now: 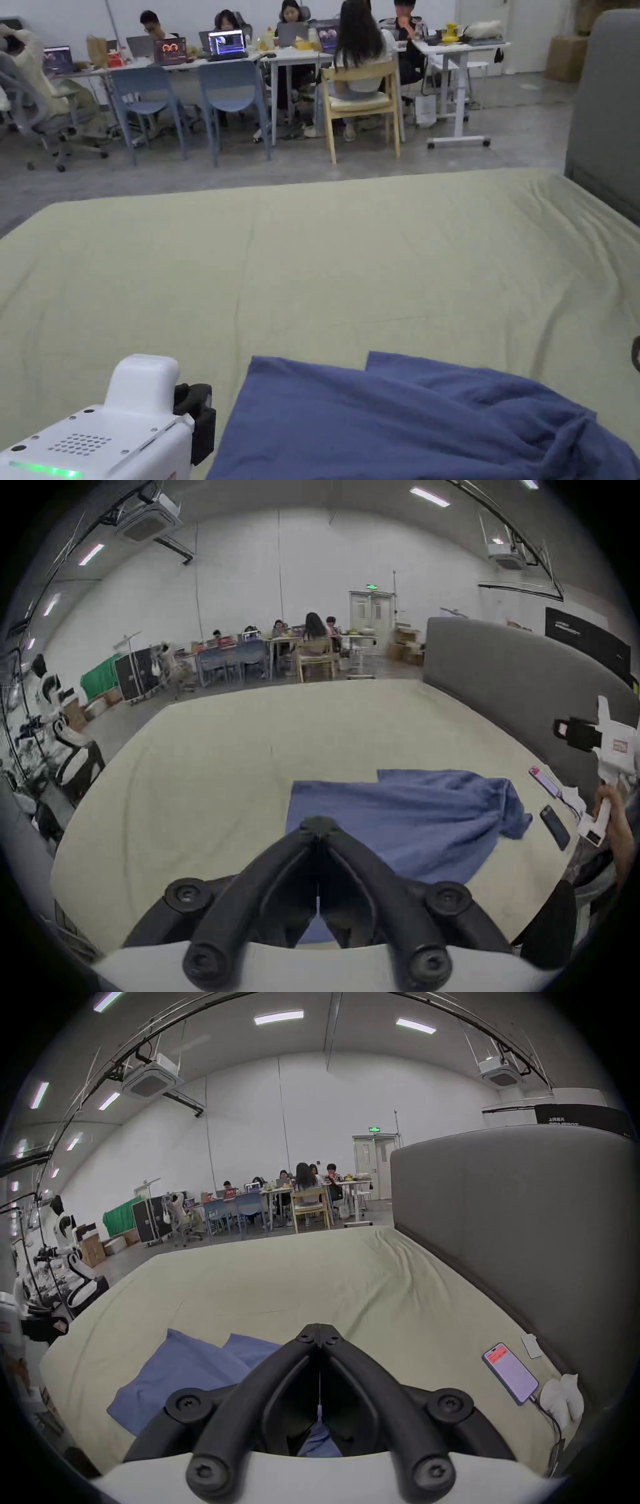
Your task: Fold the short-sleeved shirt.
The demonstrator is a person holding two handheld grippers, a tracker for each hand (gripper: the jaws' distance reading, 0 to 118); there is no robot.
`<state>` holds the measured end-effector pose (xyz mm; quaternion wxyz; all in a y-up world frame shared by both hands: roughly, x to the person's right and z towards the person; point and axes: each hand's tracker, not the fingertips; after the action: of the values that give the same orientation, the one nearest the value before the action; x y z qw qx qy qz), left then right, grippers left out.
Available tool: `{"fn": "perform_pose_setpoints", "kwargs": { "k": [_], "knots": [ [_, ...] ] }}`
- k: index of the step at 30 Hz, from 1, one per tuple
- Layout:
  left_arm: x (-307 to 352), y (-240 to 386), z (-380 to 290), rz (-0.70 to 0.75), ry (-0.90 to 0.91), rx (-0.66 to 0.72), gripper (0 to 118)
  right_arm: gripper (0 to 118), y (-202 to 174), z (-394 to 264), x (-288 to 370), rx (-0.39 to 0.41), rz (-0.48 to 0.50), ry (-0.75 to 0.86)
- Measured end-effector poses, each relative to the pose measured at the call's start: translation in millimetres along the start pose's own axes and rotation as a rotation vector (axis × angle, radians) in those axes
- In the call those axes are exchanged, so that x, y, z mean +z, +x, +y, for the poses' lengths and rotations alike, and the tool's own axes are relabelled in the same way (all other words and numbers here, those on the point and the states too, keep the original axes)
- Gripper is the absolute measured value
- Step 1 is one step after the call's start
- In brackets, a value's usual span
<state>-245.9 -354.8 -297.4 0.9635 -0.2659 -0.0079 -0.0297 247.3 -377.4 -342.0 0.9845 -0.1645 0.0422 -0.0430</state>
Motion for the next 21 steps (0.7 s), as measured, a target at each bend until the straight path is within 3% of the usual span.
{"fn": "perform_pose_setpoints", "kwargs": {
  "k": [1,2,3,6,13,17,21],
  "knots": [
    [-10,-2,3,-0.005,-0.005,0.006,0,3,-9,1,5,0.004,-0.001,-0.001],
    [-20,-4,6,-0.011,-0.004,0.025,17,3,-11,1,6,0.009,-0.001,-0.003],
    [-38,-5,11,-0.020,-0.005,0.065,42,3,-12,0,7,0.014,-0.001,-0.006],
    [-111,-19,30,-0.093,-0.116,0.128,87,3,-10,-1,10,0.039,-0.004,-0.021],
    [-291,-19,23,-0.026,-0.387,0.084,87,3,2,-19,-6,0.087,-0.072,-0.092],
    [-349,-13,8,-0.013,-0.462,0.049,87,3,6,-27,-26,0.081,-0.094,-0.139],
    [-370,-6,-11,-0.046,-0.509,0.023,64,3,8,-40,-44,0.057,-0.098,-0.174]
  ]
}}
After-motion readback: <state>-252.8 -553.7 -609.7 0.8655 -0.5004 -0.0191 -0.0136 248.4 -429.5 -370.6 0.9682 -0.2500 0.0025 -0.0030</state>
